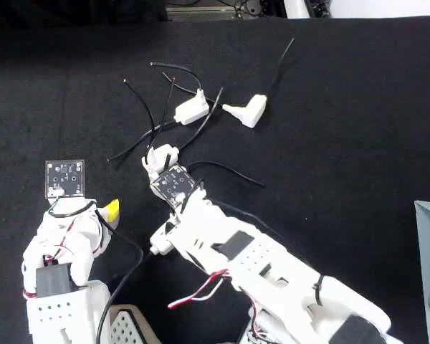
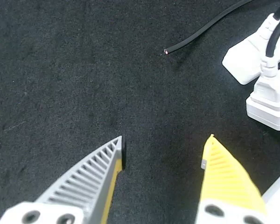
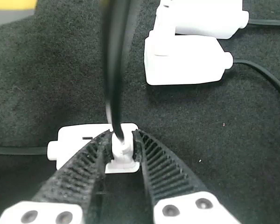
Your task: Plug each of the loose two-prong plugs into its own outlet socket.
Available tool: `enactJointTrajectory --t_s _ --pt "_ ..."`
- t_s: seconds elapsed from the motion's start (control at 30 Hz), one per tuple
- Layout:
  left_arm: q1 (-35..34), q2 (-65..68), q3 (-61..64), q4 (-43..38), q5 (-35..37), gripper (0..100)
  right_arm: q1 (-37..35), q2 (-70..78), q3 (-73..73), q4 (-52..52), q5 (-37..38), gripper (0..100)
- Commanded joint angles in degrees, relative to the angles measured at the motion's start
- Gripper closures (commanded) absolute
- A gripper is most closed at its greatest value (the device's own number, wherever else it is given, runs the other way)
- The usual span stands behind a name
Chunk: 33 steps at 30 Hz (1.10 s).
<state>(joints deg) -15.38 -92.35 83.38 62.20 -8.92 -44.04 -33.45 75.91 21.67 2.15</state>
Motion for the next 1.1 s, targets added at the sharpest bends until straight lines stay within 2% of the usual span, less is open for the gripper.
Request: enactJointTrajectory --t_s 0.0,0.1,0.23,0.53,0.67,0.73,0.83,1.07 --pt "-0.4 -0.53 -0.48 0.35 0.0 73 -0.88 2.15 -0.92 2.46 -0.18 98.6" --pt "-0.4 -0.53 -0.48 0.35 0.0 73 1.49 2.07 -1.71 2.29 -0.09 98.6" --pt "-0.4 -0.53 -0.48 0.35 0.0 73 9.32 2.42 -5.58 1.14 1.32 98.6" --pt "-0.4 -0.53 -0.4 0.35 0.0 73 21.45 2.51 -6.81 -13.45 1.41 97.9" --pt "-0.4 -0.53 -0.4 0.35 0.0 73 24.09 2.51 -6.81 -14.51 1.41 85.8" --pt "-0.4 -0.53 -0.4 0.35 0.0 73 24.09 2.07 -6.81 -13.1 1.67 81.9" --pt "-0.4 -0.53 -0.4 0.35 0.0 73 24.09 0.48 -8.22 -10.11 1.41 83.2" --pt "-0.48 -0.53 -0.4 0.18 0.35 73 24.26 -15.6 -9.45 6.15 1.32 96.9"
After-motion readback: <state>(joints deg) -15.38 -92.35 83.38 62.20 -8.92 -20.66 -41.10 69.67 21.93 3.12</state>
